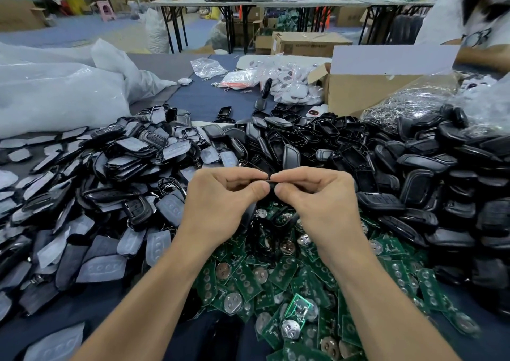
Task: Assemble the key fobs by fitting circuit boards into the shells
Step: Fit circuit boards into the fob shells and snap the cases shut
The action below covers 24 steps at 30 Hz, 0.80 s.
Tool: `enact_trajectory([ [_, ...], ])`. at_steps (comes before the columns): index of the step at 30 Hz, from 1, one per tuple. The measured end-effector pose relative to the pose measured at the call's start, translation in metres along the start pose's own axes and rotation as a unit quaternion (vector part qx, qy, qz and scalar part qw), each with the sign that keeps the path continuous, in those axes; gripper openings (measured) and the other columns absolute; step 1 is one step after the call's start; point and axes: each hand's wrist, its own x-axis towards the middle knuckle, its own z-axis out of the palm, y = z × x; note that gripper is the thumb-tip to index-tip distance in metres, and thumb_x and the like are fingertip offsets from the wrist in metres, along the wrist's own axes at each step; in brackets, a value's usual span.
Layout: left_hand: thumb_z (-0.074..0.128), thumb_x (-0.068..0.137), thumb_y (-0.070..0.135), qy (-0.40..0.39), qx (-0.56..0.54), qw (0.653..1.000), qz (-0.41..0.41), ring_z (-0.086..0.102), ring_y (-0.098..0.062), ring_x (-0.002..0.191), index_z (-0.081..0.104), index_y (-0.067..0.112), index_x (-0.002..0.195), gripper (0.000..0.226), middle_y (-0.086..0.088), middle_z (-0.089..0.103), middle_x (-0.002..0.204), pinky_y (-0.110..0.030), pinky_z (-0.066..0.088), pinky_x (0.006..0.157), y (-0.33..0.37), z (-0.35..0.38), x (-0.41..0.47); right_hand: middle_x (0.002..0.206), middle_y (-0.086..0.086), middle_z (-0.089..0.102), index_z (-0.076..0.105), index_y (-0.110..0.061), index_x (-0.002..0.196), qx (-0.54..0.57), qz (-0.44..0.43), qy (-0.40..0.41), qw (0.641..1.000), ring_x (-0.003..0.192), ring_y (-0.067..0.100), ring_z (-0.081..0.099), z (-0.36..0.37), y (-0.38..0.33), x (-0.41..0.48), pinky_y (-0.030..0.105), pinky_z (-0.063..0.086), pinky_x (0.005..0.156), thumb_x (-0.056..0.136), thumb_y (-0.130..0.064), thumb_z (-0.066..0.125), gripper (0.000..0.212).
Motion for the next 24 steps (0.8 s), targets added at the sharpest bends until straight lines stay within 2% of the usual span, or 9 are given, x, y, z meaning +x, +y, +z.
enact_trajectory([
  [3,0.088,0.077,0.024,0.009,-0.005,1.000,0.007,0.076,-0.038,0.073,0.084,0.041,0.088,0.021,-0.003,0.080,0.076,-0.057,0.064,0.073,-0.001,-0.001,0.000,0.082,-0.006,0.080,0.084,-0.027,0.086,0.015,0.013,-0.014,1.000,0.082,0.010,0.077,-0.001,0.000,0.001,0.023,0.057,0.069,0.080,-0.002,0.080,0.026],
  [5,0.088,0.078,0.021,0.011,-0.010,1.000,0.013,0.073,-0.047,0.075,0.084,0.041,0.088,0.022,-0.009,0.079,0.076,-0.065,0.060,0.074,0.000,-0.001,-0.001,0.086,-0.008,0.081,0.083,-0.028,0.090,0.008,0.024,-0.029,0.999,0.087,0.009,0.077,-0.001,-0.001,0.002,0.028,0.059,0.080,0.081,-0.005,0.078,0.025],
  [9,0.087,0.077,0.024,0.022,-0.015,1.000,0.016,0.074,-0.047,0.075,0.084,0.040,0.088,0.020,-0.008,0.079,0.075,-0.066,0.060,0.071,0.000,-0.003,-0.001,0.085,-0.010,0.080,0.083,-0.034,0.093,-0.028,0.018,-0.049,0.998,0.085,0.009,0.077,0.001,-0.001,0.002,0.036,0.062,0.083,0.085,-0.012,0.074,0.025],
  [11,0.087,0.076,0.029,0.023,-0.021,0.999,0.014,0.075,-0.044,0.075,0.084,0.038,0.089,0.017,-0.007,0.080,0.076,-0.064,0.061,0.072,0.001,-0.002,-0.002,0.086,-0.006,0.081,0.083,-0.032,0.092,0.002,0.013,-0.041,0.999,0.085,0.013,0.078,0.002,-0.001,0.001,0.037,0.063,0.082,0.086,-0.009,0.075,0.025],
  [14,0.084,0.073,0.043,0.024,-0.028,0.999,-0.003,0.078,-0.035,0.079,0.084,0.038,0.094,0.022,-0.001,0.081,0.081,-0.058,0.064,0.078,0.004,0.001,-0.002,0.086,0.000,0.081,0.084,-0.028,0.090,0.069,0.013,-0.034,0.997,0.085,0.018,0.079,0.003,-0.002,0.000,0.031,0.064,0.077,0.088,0.001,0.075,0.030],
  [16,0.083,0.077,0.040,0.023,-0.027,0.999,-0.006,0.073,-0.046,0.080,0.084,0.039,0.093,0.017,-0.008,0.080,0.080,-0.065,0.061,0.076,0.006,0.002,-0.003,0.087,0.004,0.081,0.084,-0.023,0.090,0.097,0.017,-0.035,0.995,0.086,0.021,0.079,0.004,-0.004,0.000,0.030,0.064,0.077,0.087,0.005,0.075,0.030],
  [18,0.083,0.080,0.031,0.026,-0.028,0.999,0.005,0.072,-0.047,0.080,0.083,0.042,0.089,0.014,-0.011,0.079,0.079,-0.066,0.059,0.077,0.008,0.003,-0.003,0.087,0.005,0.081,0.083,-0.021,0.091,0.103,0.017,-0.036,0.994,0.087,0.021,0.079,0.003,-0.005,0.000,0.030,0.063,0.079,0.086,0.007,0.075,0.030],
  [21,0.085,0.085,0.019,0.034,-0.008,0.999,0.023,0.070,-0.044,0.069,0.081,0.051,0.083,0.032,-0.013,0.077,0.076,-0.062,0.057,0.073,0.013,0.003,-0.004,0.088,-0.002,0.081,0.082,-0.023,0.093,0.055,0.002,-0.038,0.998,0.088,0.015,0.078,0.002,-0.006,0.001,0.028,0.061,0.081,0.087,0.004,0.074,0.028],
  [24,0.083,0.087,0.016,0.037,0.015,0.998,0.038,0.069,-0.041,0.070,0.078,0.057,0.079,0.042,-0.012,0.076,0.072,-0.051,0.057,0.067,0.013,0.002,-0.006,0.089,-0.015,0.080,0.081,-0.030,0.096,-0.070,-0.035,-0.037,0.996,0.090,0.004,0.076,0.004,-0.006,0.001,0.025,0.060,0.083,0.088,-0.005,0.075,0.026],
])
